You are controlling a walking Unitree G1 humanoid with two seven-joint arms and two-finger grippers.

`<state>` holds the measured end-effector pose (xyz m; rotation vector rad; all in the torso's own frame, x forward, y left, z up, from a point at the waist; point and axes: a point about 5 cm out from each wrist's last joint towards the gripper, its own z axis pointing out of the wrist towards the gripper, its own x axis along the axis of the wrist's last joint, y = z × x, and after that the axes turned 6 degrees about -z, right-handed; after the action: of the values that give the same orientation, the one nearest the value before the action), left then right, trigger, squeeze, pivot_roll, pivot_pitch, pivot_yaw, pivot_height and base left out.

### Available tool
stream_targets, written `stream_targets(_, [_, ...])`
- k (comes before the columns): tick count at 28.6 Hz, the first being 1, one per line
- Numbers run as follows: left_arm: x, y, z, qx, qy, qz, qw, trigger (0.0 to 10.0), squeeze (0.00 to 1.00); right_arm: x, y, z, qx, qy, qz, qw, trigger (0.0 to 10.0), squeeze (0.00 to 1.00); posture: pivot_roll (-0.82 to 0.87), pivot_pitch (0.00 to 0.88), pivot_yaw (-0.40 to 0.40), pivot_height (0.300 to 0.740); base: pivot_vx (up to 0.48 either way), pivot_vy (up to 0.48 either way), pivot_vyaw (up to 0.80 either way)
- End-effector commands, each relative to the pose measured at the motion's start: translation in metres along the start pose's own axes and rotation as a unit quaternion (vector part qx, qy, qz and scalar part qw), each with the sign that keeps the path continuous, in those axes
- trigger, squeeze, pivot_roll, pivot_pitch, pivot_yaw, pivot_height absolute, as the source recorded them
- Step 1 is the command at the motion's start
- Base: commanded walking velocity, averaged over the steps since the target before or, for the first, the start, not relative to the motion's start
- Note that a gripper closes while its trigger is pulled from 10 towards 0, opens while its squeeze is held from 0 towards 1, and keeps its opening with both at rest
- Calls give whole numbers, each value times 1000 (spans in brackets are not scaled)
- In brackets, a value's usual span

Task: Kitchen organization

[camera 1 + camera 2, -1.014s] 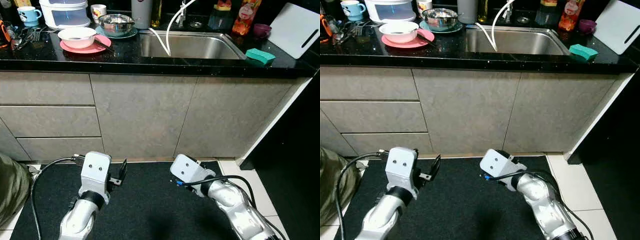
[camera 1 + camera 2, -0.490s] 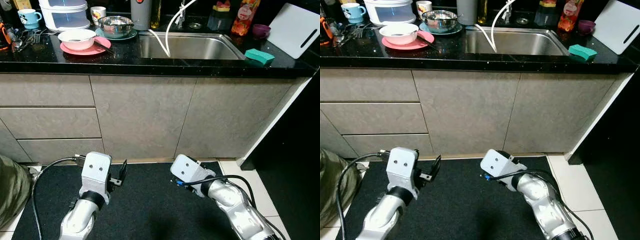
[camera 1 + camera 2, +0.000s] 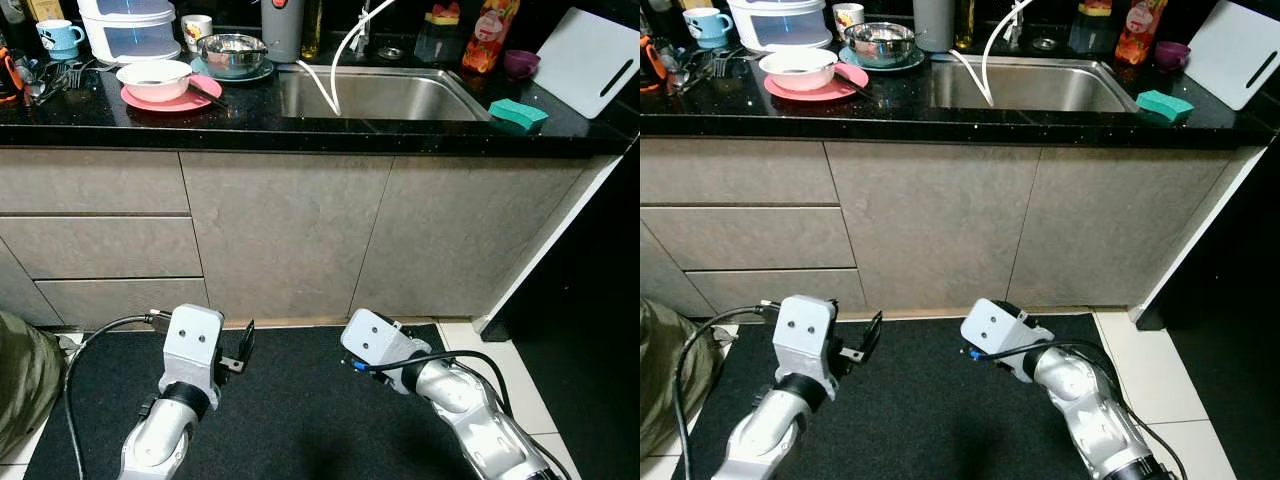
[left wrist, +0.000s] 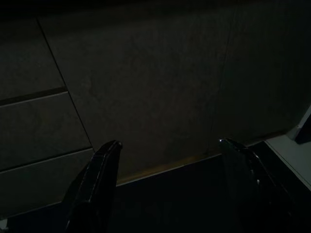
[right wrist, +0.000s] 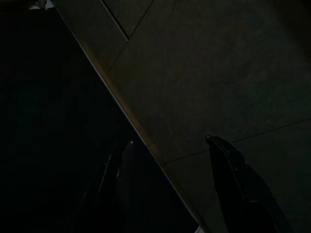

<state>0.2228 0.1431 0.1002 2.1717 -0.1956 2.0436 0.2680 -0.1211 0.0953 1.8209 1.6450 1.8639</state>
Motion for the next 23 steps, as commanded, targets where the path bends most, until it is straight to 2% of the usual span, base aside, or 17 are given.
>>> stream_targets(1, [-4, 0, -1, 0, -7, -4, 1000, 10000, 0, -3, -1, 0, 2, -3, 2, 1000, 10000, 0, 12, 0, -8, 740, 0, 0, 0])
stream_targets(23, [-6, -1, -1, -3, -11, 0, 1000, 10000, 0, -3, -3, 0, 2, -2, 1, 1000, 10000, 0, 23, 0, 6, 740, 0, 0, 0])
